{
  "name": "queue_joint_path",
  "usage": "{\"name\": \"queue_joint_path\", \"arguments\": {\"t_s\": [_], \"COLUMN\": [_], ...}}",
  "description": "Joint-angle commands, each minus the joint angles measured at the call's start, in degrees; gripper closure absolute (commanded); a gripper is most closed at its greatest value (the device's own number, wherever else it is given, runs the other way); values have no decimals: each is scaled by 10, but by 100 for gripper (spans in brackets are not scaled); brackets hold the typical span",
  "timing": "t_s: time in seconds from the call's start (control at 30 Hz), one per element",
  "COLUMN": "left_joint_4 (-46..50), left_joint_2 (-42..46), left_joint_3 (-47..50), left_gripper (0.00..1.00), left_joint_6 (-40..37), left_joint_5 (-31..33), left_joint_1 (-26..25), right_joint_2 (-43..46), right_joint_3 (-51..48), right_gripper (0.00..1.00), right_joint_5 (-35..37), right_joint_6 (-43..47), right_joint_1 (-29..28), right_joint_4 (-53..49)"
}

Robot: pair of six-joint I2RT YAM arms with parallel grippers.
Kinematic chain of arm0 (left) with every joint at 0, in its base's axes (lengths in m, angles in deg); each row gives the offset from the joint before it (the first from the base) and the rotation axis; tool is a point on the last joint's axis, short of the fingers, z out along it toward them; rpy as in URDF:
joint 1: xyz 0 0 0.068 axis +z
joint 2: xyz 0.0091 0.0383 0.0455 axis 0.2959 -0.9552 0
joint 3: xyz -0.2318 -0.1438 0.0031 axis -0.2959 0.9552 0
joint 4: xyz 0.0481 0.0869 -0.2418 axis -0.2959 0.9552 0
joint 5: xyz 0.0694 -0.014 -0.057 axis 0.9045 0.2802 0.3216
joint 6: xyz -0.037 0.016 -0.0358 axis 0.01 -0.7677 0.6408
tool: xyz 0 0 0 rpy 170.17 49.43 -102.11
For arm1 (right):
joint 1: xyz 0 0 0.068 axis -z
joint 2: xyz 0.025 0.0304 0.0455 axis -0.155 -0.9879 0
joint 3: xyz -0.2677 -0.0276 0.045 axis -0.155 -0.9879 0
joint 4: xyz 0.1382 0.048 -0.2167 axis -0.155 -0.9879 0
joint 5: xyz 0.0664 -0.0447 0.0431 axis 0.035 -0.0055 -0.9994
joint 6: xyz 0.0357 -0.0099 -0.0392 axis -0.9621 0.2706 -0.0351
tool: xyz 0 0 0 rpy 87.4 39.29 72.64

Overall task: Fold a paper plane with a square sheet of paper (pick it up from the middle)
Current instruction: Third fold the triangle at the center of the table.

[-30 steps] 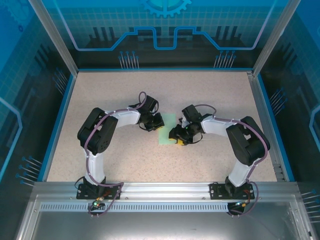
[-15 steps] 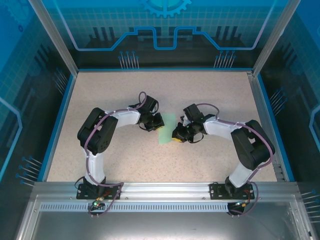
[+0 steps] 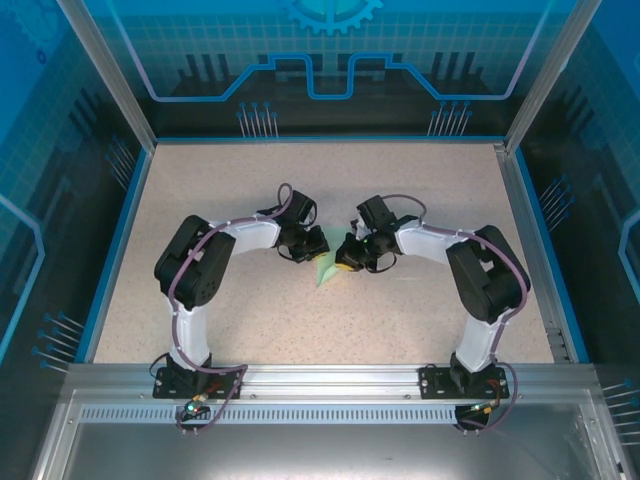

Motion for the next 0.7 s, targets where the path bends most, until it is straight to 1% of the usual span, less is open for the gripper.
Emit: {"name": "queue_joint_path", "arguments": {"t_s": [0.0, 0.07, 0.2, 0.37, 0.67], "left_joint_4": [9, 15, 31, 43, 71], "left_joint_2": [48, 54, 34, -9, -44], "left_joint_3": [-22, -29, -47, -71, -89], "left_gripper": [86, 86, 86, 87, 90], "left_joint_6": [-25, -33, -41, -40, -44], "left_joint_5": [-19, -5, 21, 24, 48], "left_joint_1": [5, 6, 11, 12, 13], "right_joint_2": [-26, -33, -48, -65, -75], "right_joint_3": [29, 37, 59, 83, 88], "right_gripper": [92, 92, 91, 91, 91], "right_joint_5": [5, 9, 14, 13, 19], "right_joint_6": [19, 21, 41, 74, 78], "right_joint_1": [-10, -13, -21, -31, -33], "right_joint_4": [-41, -46, -65, -88, -65]}}
